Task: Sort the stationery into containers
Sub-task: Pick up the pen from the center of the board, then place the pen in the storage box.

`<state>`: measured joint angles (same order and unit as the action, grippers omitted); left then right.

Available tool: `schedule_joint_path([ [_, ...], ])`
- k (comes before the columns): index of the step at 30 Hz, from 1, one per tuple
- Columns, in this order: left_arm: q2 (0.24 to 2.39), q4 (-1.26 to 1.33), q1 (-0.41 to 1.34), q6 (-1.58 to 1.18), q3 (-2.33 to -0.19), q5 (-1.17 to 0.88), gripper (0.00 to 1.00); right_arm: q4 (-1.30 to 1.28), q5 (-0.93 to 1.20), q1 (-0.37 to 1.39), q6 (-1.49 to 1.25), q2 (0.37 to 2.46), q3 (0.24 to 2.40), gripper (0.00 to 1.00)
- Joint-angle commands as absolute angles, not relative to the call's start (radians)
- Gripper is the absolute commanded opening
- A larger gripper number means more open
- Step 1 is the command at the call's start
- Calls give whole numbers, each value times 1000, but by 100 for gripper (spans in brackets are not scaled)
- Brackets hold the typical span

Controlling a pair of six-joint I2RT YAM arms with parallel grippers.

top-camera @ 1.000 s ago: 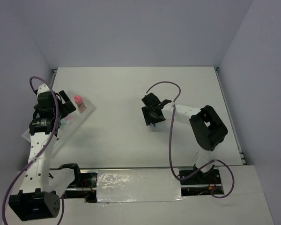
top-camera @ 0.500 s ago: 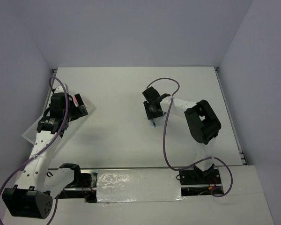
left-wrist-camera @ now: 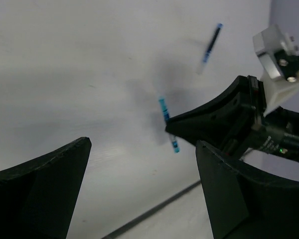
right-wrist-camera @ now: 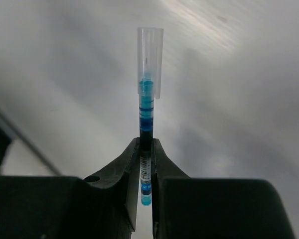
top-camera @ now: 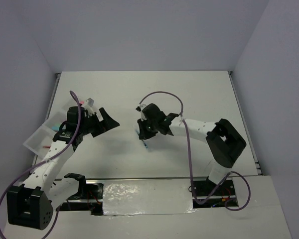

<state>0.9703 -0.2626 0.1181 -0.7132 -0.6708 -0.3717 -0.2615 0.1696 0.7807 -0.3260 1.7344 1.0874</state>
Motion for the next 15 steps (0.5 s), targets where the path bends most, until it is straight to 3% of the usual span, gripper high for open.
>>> schedule_joint_path([
  [1, 956, -38, 198, -871, -673, -522, 99, -52, 250, 833, -449, 1597, 1106, 8],
  [7, 950, -32, 218, -910, -657, -485, 99, -29, 253, 922, -495, 1580, 1176, 9],
  [10, 954, -55, 218, -904, -663, -469, 89, -9, 259, 943, -509, 1566, 1183, 9],
  [12, 962, -51, 218, -905, -663, -472, 73, -5, 256, 954, -515, 1557, 1183, 11],
  [13, 966, -45, 218, -907, -660, -476, 54, -5, 259, 957, -518, 1554, 1186, 11],
  [15, 974, -41, 218, -904, -664, -474, 39, 20, 278, 962, -523, 1552, 1186, 13],
])
